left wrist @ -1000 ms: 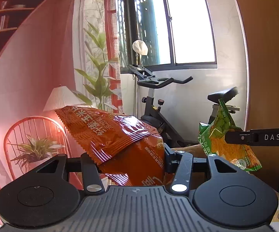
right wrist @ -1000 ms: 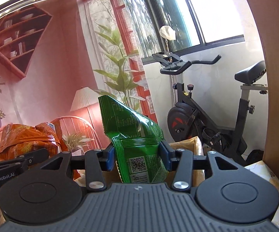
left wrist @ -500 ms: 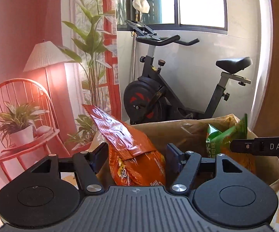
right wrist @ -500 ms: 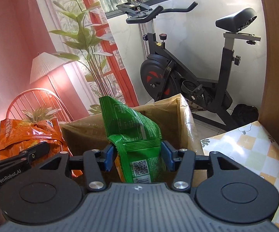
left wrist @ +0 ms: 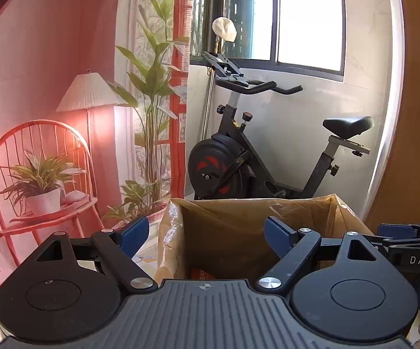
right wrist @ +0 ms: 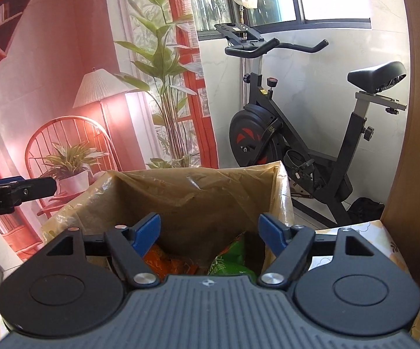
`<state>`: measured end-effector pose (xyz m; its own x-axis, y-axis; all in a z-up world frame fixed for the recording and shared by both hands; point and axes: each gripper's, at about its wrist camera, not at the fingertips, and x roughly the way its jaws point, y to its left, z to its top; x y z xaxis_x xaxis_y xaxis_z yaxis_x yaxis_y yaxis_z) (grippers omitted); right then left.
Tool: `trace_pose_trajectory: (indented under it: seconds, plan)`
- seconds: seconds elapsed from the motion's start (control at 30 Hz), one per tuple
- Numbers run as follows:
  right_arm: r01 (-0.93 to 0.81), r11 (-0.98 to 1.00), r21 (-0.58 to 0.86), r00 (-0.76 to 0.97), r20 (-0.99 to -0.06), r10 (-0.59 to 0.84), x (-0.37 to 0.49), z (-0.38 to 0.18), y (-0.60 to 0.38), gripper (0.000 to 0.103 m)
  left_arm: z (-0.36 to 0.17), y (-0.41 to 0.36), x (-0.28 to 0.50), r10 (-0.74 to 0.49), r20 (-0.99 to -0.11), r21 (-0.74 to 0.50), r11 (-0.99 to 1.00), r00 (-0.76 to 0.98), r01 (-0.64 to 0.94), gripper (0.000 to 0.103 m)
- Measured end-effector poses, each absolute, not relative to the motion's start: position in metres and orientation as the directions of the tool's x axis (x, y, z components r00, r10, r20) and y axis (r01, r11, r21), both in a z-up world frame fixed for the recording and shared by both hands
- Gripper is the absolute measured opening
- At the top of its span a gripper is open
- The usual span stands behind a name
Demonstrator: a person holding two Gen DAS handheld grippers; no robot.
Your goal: Organize snacks
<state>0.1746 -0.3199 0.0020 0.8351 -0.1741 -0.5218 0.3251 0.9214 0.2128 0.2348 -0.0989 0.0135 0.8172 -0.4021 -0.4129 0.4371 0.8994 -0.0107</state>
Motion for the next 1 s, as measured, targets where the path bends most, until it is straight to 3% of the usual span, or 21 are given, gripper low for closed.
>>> trace_pose_trajectory:
  seconds: [0.17,0.5,0.63,1.0]
  plan:
    - [0.215,0.958,0.192,0.894,-0.433,-0.115,0.147,0.005,-0.300,0.089,0.019,-0.063,0.206,-0.386,-0.393,-0.006,0.909,0.834,0.418,0.088]
    - [0.222,0.933,0.281,0.923,-0.368,-0.109,0.102,-0.016,-0.284,0.094,-0.012,0.006,0.159,-0.254,-0.439,0.007,0.958,0.862,0.286,0.088]
    - [0.198,0.930,0.311,0.939,-0.332,-0.089,0.089,-0.029,-0.278,0.101,-0.031,0.025,0.149,-0.208,-0.468,-0.004,0.972,0.859,0.233,0.088]
    - [0.168,0.950,0.264,0.918,-0.392,-0.054,0.068,-0.074,-0.247,0.103,-0.093,0.048,0.119,-0.155,-0.578,0.004,0.981,0.801,0.193,0.087]
